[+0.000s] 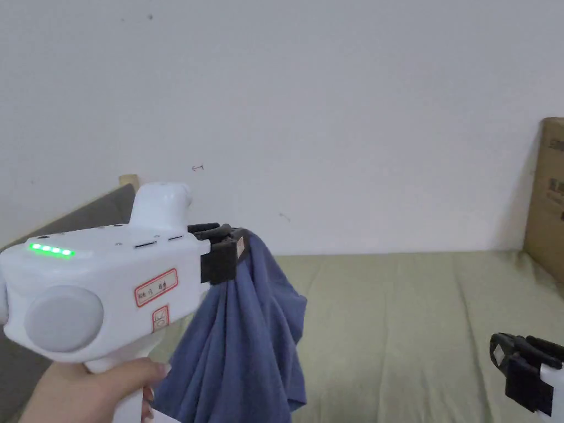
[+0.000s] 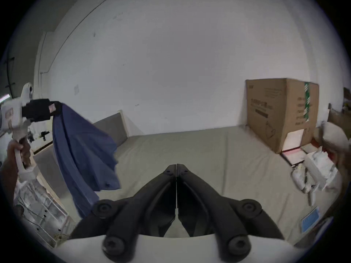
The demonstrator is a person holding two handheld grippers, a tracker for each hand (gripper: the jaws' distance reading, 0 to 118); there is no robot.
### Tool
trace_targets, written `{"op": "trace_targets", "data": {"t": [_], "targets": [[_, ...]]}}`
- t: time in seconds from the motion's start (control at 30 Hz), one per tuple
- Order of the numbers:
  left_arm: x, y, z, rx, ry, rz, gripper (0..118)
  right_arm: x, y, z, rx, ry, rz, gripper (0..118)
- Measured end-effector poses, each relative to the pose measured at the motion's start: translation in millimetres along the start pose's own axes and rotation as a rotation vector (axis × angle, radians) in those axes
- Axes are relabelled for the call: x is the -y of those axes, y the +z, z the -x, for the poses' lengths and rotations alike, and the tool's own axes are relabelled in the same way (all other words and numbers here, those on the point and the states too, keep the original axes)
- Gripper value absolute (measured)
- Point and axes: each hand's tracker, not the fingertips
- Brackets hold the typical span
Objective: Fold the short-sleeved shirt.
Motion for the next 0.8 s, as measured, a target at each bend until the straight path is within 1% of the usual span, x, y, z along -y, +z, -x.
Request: {"op": "trace_targets", "data": {"t": [0.07,0.1,0.17,0.2,0.23,0.27,0.3,0.37,0.4,0.43,0.47,0.5,0.53,0.57,0.6,0.63,0.7,0.8], "targets": [[1.1,-39.4,-17.2,0.135,0.02,0.138,1,-0.1,11.1,-14.4,0.043,0.006,-0.013,0],[10.1,-62.8,-28.6,0.162,0.008,0.207,1,1.2,16.0,-21.9,0.059,-0.003,-0.019,0],[37.4,-108.8,-52.6,0.163,-0.039,0.335,1,6.4,21.4,-36.3,0.079,-0.039,-0.019,0],[58.0,-136.8,-63.4,0.169,-0.051,0.435,1,11.0,21.6,-44.0,0.089,-0.073,-0.001,0],[77.9,-159.2,-70.7,0.173,-0.029,0.514,1,15.3,21.1,-50.4,0.096,-0.1,0.017,0],[104.6,-184.2,-78.5,0.178,0.007,0.613,1,20.5,19.7,-57.0,0.102,-0.12,0.036,0],[135.3,-206.2,-81.7,0.152,0.079,0.709,1,27.0,15.3,-62.7,0.108,-0.115,0.057,0],[193.0,-240.7,-81.3,0.126,0.198,0.915,2,41.0,8.3,-70.5,0.131,-0.078,0.104,0],[222.4,-251.5,-76.6,0.115,0.277,1.021,5,47.8,5.0,-72.6,0.162,-0.052,0.14,0],[243.1,-254.8,-71.2,0.099,0.359,1.051,18,53.5,2.2,-73.5,0.18,-0.04,0.163,0],[260.1,-255.5,-65.4,0.08,0.439,1.067,55,59.0,1.0,-75.7,0.183,-0.046,0.17,0],[271.7,-254.9,-60.3,0.055,0.498,1.051,55,63.4,0.9,-79.0,0.172,-0.062,0.173,0],[277.6,-249.2,-55.5,0.017,0.527,1.036,70,67.1,0.7,-81.9,0.16,-0.085,0.182,0],[281.9,-246.3,-51.9,0.009,0.547,1.038,96,69.6,0.3,-84.0,0.15,-0.11,0.191,0],[281.0,-241.7,-48.2,0.027,0.563,1.009,112,71.4,-1.3,-85.1,0.15,-0.122,0.198,0],[274.1,-237.8,-43.5,0.035,0.576,0.972,107,72.6,-3.2,-85.4,0.151,-0.127,0.201,0],[254.6,-224.9,-32.4,0.073,0.565,0.944,107,72.2,-6.5,-83.1,0.154,-0.127,0.201,0],[201.7,-202.7,-19.2,0.082,0.471,0.792,107,63.5,-12.2,-75.4,0.145,-0.128,0.185,0]]}}
